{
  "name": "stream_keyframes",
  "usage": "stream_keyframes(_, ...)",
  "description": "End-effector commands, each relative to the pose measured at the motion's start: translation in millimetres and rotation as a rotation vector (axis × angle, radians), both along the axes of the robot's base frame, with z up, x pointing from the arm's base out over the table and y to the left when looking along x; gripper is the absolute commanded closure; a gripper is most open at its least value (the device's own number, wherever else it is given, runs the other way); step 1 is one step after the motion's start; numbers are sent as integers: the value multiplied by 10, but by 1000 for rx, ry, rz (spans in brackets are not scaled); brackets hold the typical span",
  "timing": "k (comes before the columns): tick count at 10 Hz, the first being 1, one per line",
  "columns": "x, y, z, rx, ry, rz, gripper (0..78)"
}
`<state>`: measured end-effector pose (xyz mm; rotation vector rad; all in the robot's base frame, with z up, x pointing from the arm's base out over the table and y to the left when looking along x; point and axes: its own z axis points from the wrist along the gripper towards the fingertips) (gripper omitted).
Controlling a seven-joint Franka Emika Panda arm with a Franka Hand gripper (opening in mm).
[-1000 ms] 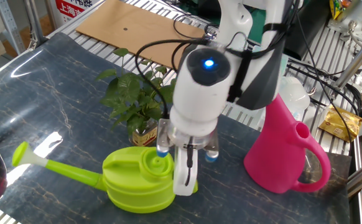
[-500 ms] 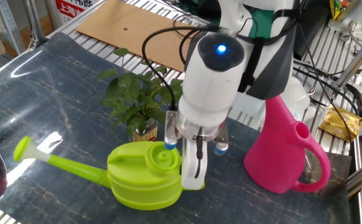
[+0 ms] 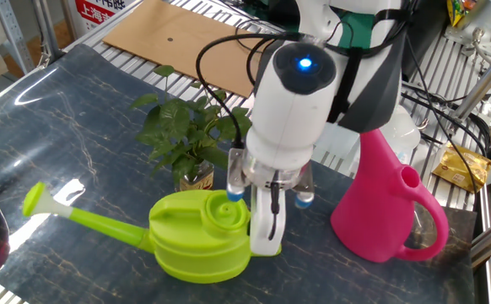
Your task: Water the plant
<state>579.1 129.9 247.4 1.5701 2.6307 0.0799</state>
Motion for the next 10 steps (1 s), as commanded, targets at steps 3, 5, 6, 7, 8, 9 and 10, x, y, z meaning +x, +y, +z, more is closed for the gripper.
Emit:
stream_keyframes(3,-238,285,423,-3,-9,-69,762)
stream_keyframes(5,-293,341,475,1,-6,-86,762)
stream_keyframes(6,-321,365,499,2,-5,-97,762)
stream_keyframes(7,-348,389,523,5,-2,-102,762)
stream_keyframes(8,-370,407,542,7,0,-104,762)
stream_keyframes(9,-376,412,547,8,1,-105,762)
stream_keyframes(10,-379,415,549,9,1,-111,762)
